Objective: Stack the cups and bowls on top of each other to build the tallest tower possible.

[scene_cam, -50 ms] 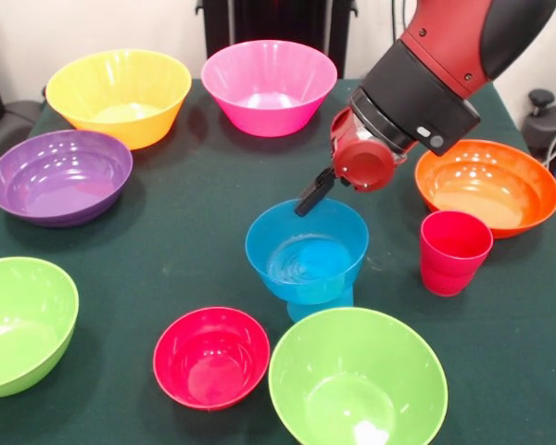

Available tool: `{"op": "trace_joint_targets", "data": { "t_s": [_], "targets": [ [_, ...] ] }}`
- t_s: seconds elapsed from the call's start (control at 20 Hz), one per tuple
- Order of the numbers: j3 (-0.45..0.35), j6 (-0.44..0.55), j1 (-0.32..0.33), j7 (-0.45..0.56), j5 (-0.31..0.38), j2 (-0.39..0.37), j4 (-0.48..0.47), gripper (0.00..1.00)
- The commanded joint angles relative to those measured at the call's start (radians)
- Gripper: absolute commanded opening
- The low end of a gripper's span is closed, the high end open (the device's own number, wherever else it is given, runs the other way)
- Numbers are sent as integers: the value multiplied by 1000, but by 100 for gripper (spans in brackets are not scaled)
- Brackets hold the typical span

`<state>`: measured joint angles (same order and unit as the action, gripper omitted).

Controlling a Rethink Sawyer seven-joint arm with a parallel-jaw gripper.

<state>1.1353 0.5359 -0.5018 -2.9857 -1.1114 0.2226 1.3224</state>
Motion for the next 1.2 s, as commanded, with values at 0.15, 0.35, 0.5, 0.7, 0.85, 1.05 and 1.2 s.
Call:
{"op": "trace_joint_targets", "data": {
  "t_s": [0.15, 0.35, 0.5, 0.7, 0.85, 1.05, 1.2],
  "targets": [
    [-96, 186, 17, -359, 41, 54, -130, 0],
    [-96, 194, 15, -371, 47, 54, -133, 0],
    [-99, 192, 13, -378, 51, 52, -133, 0],
    [-110, 185, 7, -375, 61, 43, -120, 0],
    [-118, 172, 4, -365, 65, 40, -109, 0],
    [-122, 164, 3, -363, 64, 39, -106, 0],
    [-120, 174, 5, -368, 64, 38, -113, 0]
  ]
}}
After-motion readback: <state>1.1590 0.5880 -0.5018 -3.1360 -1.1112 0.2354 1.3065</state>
